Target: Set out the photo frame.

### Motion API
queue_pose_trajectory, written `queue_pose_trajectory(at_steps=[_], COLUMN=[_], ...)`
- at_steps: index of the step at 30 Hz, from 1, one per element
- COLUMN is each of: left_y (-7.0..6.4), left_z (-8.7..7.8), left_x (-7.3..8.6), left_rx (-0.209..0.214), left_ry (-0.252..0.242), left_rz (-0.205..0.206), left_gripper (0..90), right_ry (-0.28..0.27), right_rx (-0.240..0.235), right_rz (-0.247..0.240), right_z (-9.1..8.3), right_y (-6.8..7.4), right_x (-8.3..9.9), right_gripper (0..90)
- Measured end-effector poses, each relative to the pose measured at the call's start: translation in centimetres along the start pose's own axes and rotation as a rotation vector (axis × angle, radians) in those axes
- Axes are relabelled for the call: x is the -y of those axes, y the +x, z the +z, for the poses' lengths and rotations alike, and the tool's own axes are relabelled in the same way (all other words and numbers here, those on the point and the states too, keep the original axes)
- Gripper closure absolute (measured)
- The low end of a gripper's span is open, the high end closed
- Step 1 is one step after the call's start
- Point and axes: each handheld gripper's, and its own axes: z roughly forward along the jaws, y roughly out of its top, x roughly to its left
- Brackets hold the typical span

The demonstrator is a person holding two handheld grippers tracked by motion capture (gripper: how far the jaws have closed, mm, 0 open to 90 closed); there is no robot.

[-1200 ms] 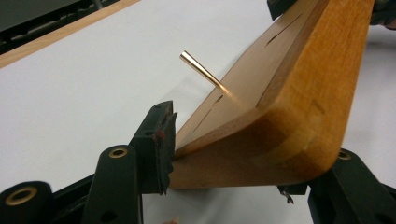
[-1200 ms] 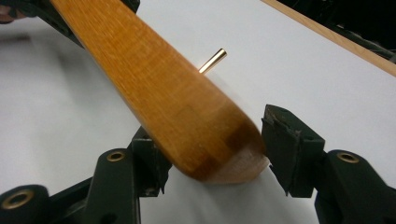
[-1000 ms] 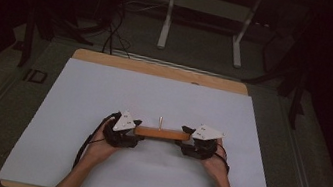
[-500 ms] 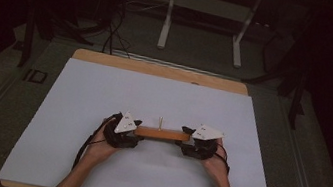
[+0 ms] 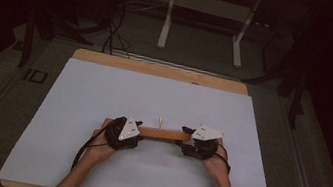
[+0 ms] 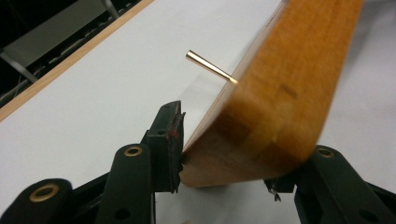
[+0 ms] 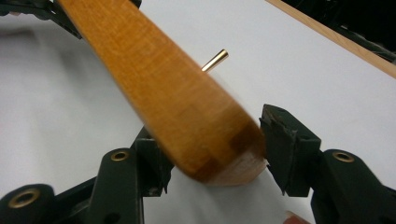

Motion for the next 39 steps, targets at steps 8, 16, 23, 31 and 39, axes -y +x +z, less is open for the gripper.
queue_pose_trajectory(at_steps=[8,16,23,31,39], left_y=[0.0,0.6,0.9,1.5,2.0], left_z=[-0.3,-1.0,-1.3,-1.8,-1.9], left_x=[-0.1,-0.2,-0.3,-0.4,-0.3], left_rx=[0.025,0.098,0.151,0.209,0.247], left_ry=[-0.018,-0.05,-0.049,-0.066,-0.082], left_rz=[0.011,-0.022,-0.032,-0.054,-0.094], left_gripper=[59.4,61.7,64.2,66.0,65.8], right_ry=[0.002,0.006,0.009,0.002,-0.001], right_rx=[-0.007,-0.034,-0.059,-0.079,-0.086], right_rz=[0.001,0.01,0.02,0.027,0.031], right_z=[-0.5,-0.7,-0.9,-1.1,-1.4], right_y=[-0.2,-0.4,-0.5,-0.5,-0.5], right_x=[-0.2,-0.2,-0.2,-0.4,-0.6], right_gripper=[48.8,50.1,49.9,49.8,50.4])
